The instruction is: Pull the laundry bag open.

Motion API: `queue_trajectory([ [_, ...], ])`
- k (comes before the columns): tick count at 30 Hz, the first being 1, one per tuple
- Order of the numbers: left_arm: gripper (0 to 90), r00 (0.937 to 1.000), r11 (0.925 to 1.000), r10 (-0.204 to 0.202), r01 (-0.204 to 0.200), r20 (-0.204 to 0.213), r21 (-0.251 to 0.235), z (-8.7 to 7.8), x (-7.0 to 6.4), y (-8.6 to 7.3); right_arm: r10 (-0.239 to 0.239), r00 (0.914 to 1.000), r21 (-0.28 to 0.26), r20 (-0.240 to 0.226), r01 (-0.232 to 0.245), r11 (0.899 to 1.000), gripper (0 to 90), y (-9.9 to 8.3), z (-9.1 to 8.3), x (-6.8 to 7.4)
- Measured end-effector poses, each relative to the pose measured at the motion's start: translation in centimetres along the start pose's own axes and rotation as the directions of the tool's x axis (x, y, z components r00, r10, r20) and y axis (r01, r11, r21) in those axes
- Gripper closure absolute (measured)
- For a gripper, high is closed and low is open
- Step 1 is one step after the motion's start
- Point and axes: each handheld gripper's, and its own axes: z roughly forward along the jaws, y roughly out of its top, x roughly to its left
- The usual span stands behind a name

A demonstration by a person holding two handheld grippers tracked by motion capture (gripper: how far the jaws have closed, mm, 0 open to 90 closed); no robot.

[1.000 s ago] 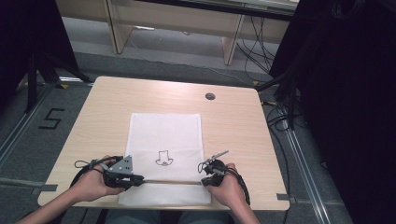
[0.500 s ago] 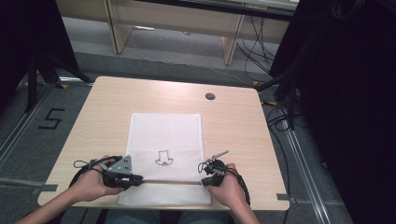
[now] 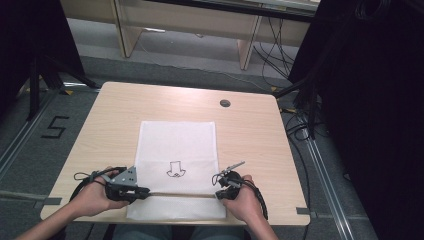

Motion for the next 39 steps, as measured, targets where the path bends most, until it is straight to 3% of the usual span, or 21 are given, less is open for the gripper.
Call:
queue_trajectory([
  [2, 82.0, 0.9997, 0.9997, 0.021, -0.021, -0.007, 0.015, -0.1, 0.1, 0.1, -0.001, 1.0000, -0.001, 0.001, 0.001, 1.000, 90.0, 0.0, 0.0, 0.0],
  [6, 82.0, 1.0000, 1.0000, 0.000, 0.000, -0.001, -0.003, 0.0, 0.0, 0.0, -0.001, 1.0000, -0.001, 0.001, 0.001, 1.000, 90.0, 0.0, 0.0, 0.0],
  [7, 82.0, 0.9997, 0.9996, 0.022, -0.022, -0.007, 0.015, -0.2, 0.1, 0.0, -0.001, 1.0000, -0.002, 0.002, 0.001, 1.000, 90.0, 0.0, 0.0, 0.0],
  [8, 81.9, 1.0000, 1.0000, 0.000, 0.000, -0.001, -0.004, -0.1, -0.1, 0.0, -0.001, 1.0000, -0.002, 0.001, 0.001, 1.000, 90.0, 0.0, 0.0, 0.0],
  [13, 82.0, 1.0000, 1.0000, 0.000, 0.000, -0.003, -0.003, -0.1, -0.1, 0.0, -0.002, 1.0000, -0.002, 0.001, 0.002, 1.000, 90.0, 0.0, 0.0, 0.0],
  [14, 82.0, 0.9998, 0.9998, 0.016, -0.016, -0.010, 0.008, -0.2, 0.0, 0.0, -0.001, 1.0000, -0.001, 0.000, 0.001, 1.000, 90.0, 0.0, 0.0, 0.0],
  [20, 82.0, 1.0000, 1.0000, -0.007, 0.007, -0.007, -0.001, -0.5, 0.1, -0.3, -0.001, 1.0000, 0.001, 0.001, 0.001, 1.000, 90.0, 0.0, 0.0, 0.0],
  [21, 82.0, 0.9998, 0.9999, 0.010, -0.010, -0.016, 0.013, -0.6, 0.2, -0.3, 0.000, 1.0000, 0.001, -0.001, 0.000, 1.000, 90.0, 0.0, 0.0, 0.0],
  [23, 82.0, 0.9999, 1.0000, -0.008, 0.008, -0.011, -0.004, -0.6, 0.2, -0.5, -0.001, 1.0000, 0.001, 0.001, 0.001, 1.000, 90.0, 0.0, 0.0, 0.0],
  [27, 82.0, 0.9998, 0.9999, -0.005, 0.005, -0.021, 0.010, -1.0, 0.4, -0.8, 0.010, 0.9999, 0.008, 0.008, -0.010, 1.000, 90.0, 0.0, 0.0, 0.1],
  [30, 82.0, 0.9996, 0.9999, -0.014, 0.014, -0.023, 0.005, -1.1, 0.4, -0.9, -0.018, 0.9998, -0.003, 0.002, 0.018, 1.000, 90.0, 0.1, 0.1, -0.1],
  [31, 82.0, 0.9996, 0.9999, -0.011, 0.011, -0.024, 0.004, -1.1, 0.4, -0.9, 0.008, 0.9999, 0.008, 0.006, -0.008, 1.000, 90.0, 0.0, 0.0, 0.1],
  [36, 82.0, 0.9996, 1.0000, -0.003, 0.003, -0.027, 0.006, -1.2, 0.4, -1.0, 0.008, 1.0000, 0.009, 0.006, -0.008, 1.000, 90.0, 0.0, 0.0, 0.1],
  [37, 82.0, 0.9996, 0.9999, -0.016, 0.016, -0.023, -0.001, -1.1, 0.3, -1.0, 0.008, 1.0000, 0.009, 0.006, -0.008, 1.000, 90.0, 0.0, 0.0, 0.1],
  [38, 82.0, 0.9998, 1.0000, 0.001, -0.001, -0.019, -0.002, -1.2, 0.4, -0.9, 0.008, 1.0000, 0.009, 0.006, -0.008, 1.000, 90.0, 0.0, 0.0, 0.1],
  [39, 82.0, 0.9996, 0.9998, -0.019, 0.019, -0.020, -0.003, -1.1, 0.3, -1.0, 0.008, 0.9999, 0.009, 0.007, -0.008, 1.000, 90.0, 0.0, 0.0, 0.1],
])
